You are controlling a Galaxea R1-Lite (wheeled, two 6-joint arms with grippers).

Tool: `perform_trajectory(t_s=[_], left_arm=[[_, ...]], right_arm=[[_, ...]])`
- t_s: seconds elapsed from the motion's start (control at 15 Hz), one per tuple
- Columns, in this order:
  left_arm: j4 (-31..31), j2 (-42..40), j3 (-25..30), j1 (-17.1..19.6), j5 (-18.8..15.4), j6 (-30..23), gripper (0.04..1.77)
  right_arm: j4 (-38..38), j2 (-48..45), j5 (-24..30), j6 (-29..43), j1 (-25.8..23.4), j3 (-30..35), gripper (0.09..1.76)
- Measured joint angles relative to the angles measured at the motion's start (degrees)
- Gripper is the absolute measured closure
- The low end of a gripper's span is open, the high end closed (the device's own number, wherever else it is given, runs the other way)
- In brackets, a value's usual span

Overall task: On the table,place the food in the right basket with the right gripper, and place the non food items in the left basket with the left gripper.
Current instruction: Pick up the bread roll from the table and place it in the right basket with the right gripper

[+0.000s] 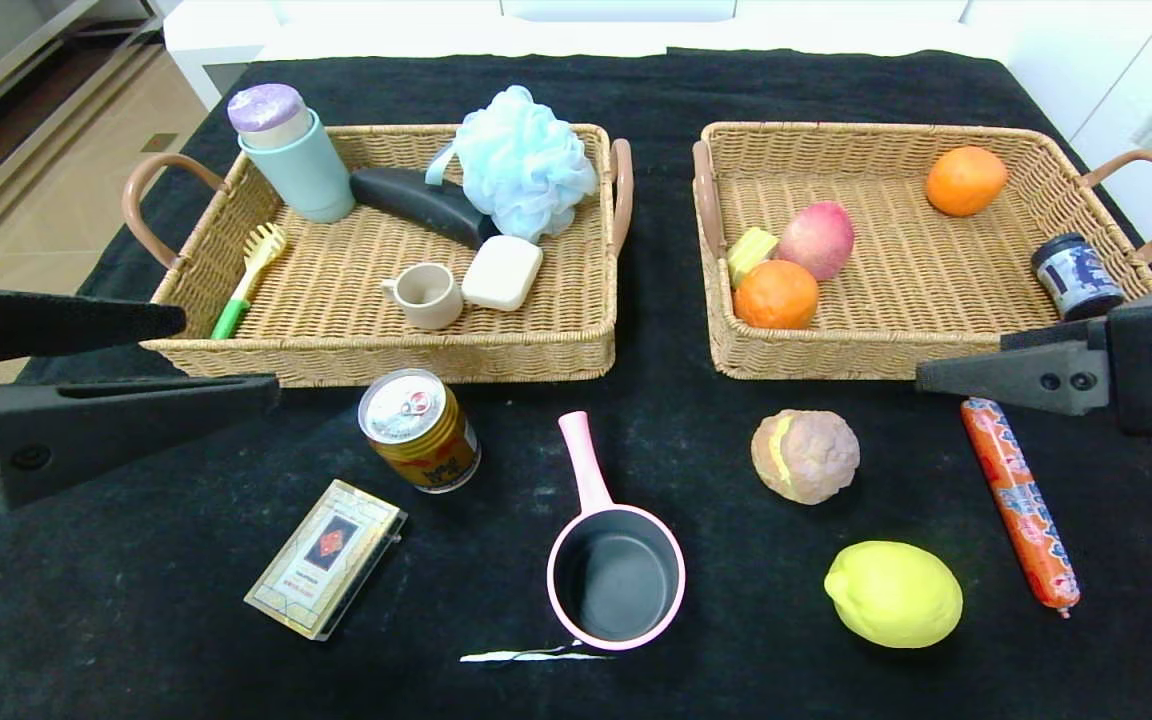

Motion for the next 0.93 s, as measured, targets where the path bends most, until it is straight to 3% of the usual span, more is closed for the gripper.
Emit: perform_trajectory(t_s=[0.4,0.93], left_arm=[[-0.17,0.29,0.05,-0.22,0.07,-0.04,0.09],[-0.15,0.55,0.17,-0.46,0.13,-0.04,0.09]], right_arm=[[-0.17,3.96,-0.23,0.68,3.43,-1.93,0.14],[0.07,9.62,-12.15,3.47,9.84,-2.76,0.14]])
